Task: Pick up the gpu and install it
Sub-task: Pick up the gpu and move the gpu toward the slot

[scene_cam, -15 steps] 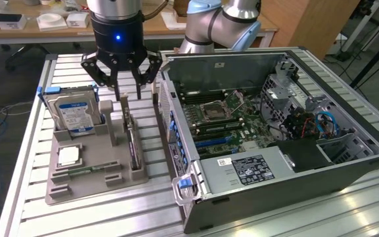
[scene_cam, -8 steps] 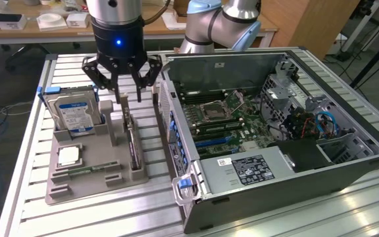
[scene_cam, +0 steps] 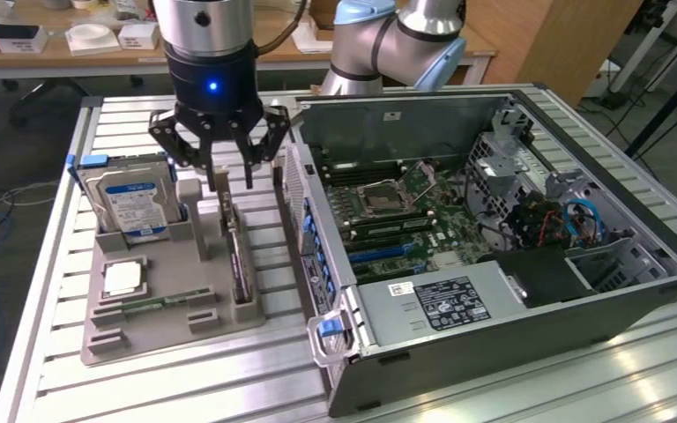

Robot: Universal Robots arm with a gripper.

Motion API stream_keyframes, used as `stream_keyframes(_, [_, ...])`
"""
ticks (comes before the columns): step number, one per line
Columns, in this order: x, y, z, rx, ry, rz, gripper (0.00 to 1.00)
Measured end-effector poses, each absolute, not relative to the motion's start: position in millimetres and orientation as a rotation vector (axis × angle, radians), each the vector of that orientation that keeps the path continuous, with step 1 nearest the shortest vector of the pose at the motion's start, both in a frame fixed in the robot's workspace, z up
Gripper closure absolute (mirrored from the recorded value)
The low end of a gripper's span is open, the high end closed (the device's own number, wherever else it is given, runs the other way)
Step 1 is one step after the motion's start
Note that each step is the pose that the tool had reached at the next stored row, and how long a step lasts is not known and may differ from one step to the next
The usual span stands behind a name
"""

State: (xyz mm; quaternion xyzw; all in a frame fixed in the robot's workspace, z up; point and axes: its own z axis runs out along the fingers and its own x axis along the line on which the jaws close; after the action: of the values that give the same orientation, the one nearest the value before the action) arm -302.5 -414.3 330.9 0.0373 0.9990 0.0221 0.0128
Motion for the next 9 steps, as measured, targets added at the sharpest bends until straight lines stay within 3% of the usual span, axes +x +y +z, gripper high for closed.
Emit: stream_keyframes(9, [-302.6,-415.6,318.5,0.116,3.113,0.069,0.53])
